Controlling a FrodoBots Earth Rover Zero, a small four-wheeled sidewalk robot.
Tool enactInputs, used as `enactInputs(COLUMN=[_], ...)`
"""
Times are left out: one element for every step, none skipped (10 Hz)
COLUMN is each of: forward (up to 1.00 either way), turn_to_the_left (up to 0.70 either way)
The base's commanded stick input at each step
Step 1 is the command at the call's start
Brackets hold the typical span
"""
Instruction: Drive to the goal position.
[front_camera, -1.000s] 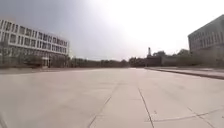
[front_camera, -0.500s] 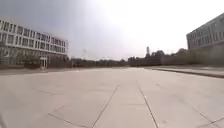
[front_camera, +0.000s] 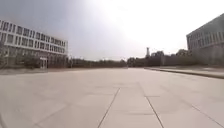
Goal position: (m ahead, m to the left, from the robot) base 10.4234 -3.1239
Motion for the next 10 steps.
enactInputs(forward=[0.7,0.7,0.7,0.7,0.7,0.7,0.7,0.7,0.7,0.7], turn_to_the_left=[0.0,0.0,0.0,0.0,0.0,0.0,0.0,0.0,0.0,0.0])
